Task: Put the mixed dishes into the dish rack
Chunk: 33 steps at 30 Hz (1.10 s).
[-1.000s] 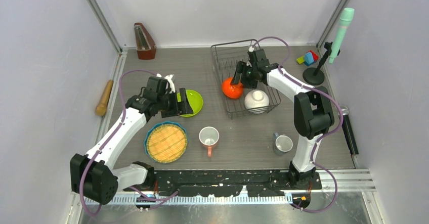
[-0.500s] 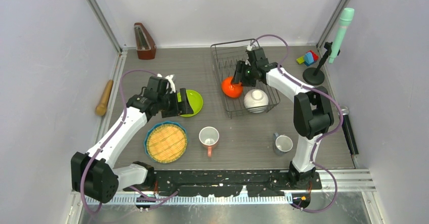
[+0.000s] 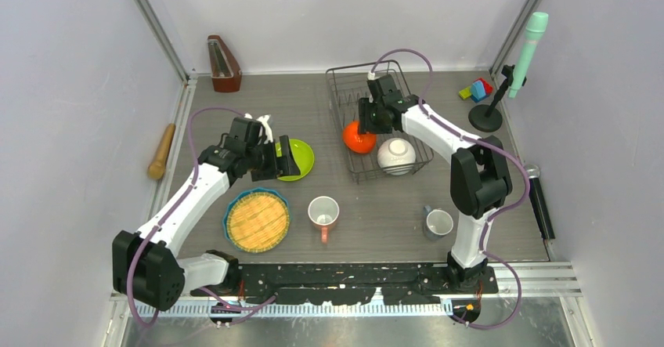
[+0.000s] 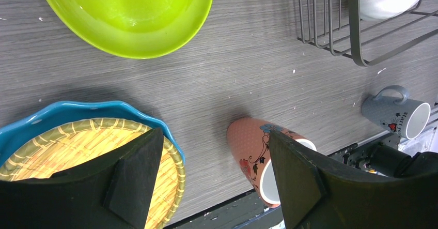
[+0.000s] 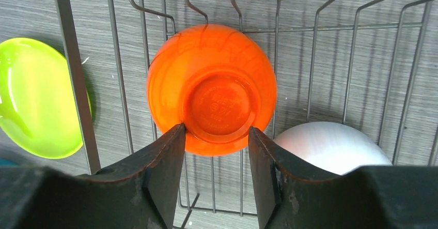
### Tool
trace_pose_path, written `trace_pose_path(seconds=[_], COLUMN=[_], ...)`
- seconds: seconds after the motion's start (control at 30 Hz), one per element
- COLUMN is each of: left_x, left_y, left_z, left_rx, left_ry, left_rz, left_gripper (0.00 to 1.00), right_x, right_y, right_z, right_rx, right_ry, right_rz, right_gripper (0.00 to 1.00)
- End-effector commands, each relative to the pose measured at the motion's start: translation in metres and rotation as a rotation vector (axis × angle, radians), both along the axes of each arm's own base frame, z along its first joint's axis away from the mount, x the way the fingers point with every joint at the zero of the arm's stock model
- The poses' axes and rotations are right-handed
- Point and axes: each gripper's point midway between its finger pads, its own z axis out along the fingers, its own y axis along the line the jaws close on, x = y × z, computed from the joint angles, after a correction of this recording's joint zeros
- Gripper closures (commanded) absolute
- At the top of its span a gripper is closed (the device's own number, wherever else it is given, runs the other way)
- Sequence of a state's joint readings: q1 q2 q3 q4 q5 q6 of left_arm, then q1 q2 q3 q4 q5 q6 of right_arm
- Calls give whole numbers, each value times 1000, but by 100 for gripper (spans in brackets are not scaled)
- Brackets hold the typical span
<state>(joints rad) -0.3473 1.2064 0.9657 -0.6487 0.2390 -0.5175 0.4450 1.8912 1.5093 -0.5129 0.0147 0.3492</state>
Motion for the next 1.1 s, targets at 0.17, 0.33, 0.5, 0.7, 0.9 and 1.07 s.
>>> trace_pose_path(seconds=[0.17,0.33,0.5,0.7,0.9,1.07], left_x=[13,13,13,13,14,14], left_y=[-8,-9,-9,-8,-8,-8], left_z=[17,18,20,20,18,16], left_rx=[-40,-45,-45,-39,-31,-32], left_ry=[-61,-57,-62,-60,-61,-56], left_rz=[-16,-19,-21,-25,-26,-28], left_gripper=[23,23,23,23,23,23], right_x=[-3,6,16,27,32,27], right_y=[-19,-9,5,9,13,13], right_z=[18,26,31,19,10,1], right_rx=[-158,-42,85,196,271,264], right_ry=[-55,-59,-58,-11,24,54], right_rz=[2,-14,6,-14,-15,-15], right_gripper=[45,17,5,10,20,42])
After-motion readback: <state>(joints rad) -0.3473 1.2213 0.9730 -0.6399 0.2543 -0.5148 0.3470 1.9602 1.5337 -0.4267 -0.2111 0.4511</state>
